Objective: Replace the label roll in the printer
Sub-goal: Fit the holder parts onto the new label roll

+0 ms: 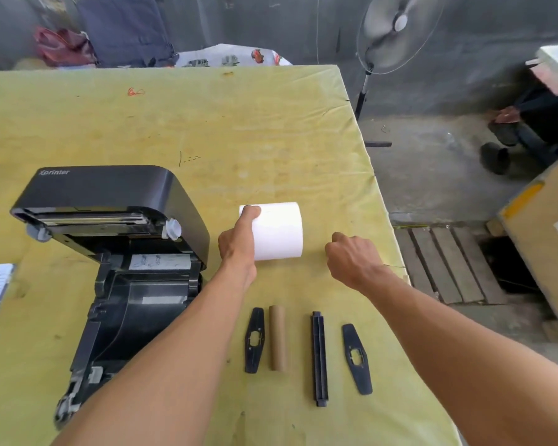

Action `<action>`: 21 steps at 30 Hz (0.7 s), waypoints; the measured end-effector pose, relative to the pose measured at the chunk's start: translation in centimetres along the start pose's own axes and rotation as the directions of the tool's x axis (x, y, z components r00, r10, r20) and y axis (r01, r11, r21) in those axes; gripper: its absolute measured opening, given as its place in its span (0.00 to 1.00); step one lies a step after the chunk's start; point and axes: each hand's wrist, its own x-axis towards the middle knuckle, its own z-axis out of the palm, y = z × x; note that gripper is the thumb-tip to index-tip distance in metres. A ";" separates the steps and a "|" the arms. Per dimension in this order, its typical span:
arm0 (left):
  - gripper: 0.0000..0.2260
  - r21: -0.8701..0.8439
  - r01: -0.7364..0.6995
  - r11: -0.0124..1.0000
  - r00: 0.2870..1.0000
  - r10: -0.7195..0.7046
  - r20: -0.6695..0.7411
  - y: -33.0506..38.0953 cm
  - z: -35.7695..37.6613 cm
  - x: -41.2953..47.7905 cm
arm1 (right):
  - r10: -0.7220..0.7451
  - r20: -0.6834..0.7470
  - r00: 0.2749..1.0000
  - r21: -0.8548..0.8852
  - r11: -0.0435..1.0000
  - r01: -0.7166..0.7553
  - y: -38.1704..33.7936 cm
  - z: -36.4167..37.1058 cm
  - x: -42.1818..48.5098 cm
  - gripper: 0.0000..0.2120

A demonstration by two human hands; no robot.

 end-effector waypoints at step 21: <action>0.15 -0.016 0.007 1.000 0.994 -0.005 0.112 0.8 -1.7 -3.6 | 0.344 0.266 0.900 0.632 0.643 -0.432 -0.2 -1.0 -4.3 0.11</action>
